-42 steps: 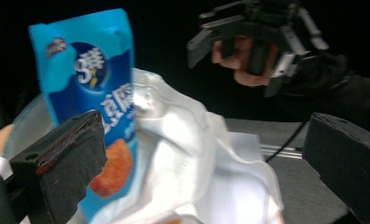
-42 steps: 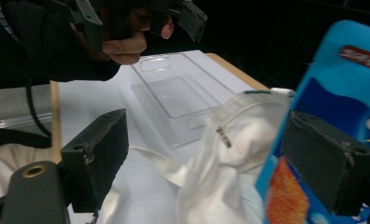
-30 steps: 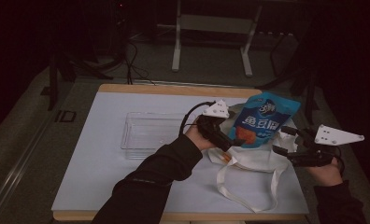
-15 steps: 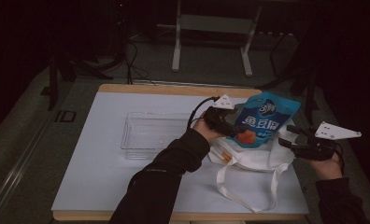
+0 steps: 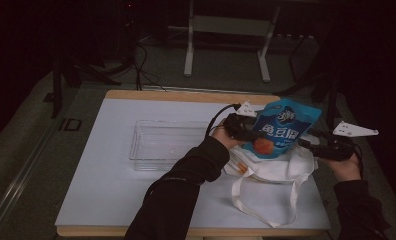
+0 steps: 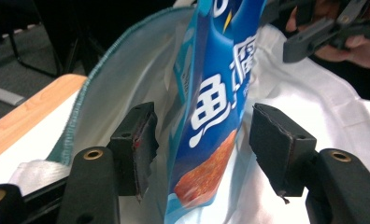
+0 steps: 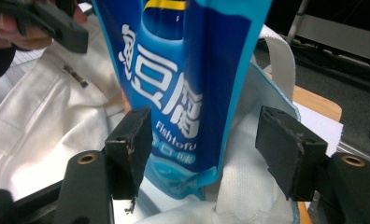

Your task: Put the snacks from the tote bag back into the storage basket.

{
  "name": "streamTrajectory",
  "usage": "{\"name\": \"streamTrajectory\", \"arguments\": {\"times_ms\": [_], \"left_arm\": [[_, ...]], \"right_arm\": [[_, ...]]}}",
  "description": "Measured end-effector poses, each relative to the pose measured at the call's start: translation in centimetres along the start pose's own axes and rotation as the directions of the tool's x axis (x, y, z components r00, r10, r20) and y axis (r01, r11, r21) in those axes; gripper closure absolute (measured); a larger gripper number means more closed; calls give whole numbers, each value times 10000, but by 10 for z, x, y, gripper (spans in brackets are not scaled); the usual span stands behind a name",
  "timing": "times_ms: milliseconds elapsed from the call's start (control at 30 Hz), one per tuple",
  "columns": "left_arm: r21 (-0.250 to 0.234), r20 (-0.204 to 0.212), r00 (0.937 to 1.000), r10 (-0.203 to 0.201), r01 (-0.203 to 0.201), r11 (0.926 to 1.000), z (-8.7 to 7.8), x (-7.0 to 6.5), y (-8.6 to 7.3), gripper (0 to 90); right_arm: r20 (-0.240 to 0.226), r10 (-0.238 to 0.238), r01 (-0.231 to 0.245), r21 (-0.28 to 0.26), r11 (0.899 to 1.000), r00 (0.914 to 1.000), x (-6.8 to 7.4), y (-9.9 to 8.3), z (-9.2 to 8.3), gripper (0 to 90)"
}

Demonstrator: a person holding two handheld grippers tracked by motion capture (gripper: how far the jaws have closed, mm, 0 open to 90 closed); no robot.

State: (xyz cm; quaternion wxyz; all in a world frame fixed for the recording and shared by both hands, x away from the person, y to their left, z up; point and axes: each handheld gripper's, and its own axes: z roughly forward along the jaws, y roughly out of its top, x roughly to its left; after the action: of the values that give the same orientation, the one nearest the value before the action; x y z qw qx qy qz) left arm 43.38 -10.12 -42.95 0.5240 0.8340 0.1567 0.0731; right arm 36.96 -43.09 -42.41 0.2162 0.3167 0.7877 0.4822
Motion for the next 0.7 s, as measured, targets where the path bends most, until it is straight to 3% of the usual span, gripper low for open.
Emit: {"name": "streamTrajectory", "arguments": {"times_ms": [167,400,567,700], "left_arm": [[535,-188,9998,93,-83,9985,6,-2,2,487],[754,-383,9993,40,-11,9971,9,-1,5,573],[909,-465,9988,166,-124,9958,11,-2,7,691],[900,-507,9984,241,-195,9957,12,-4,7,729]], "right_arm": [[-297,2,-4,-72,10000,9996,-2,6,5,408],[-630,-181,202,318,9993,9979,2,10,19,494],[-693,-392,442,730,9963,9968,5,13,22,598],[-679,-324,394,1048,9937,9972,3,15,23,724]]}}
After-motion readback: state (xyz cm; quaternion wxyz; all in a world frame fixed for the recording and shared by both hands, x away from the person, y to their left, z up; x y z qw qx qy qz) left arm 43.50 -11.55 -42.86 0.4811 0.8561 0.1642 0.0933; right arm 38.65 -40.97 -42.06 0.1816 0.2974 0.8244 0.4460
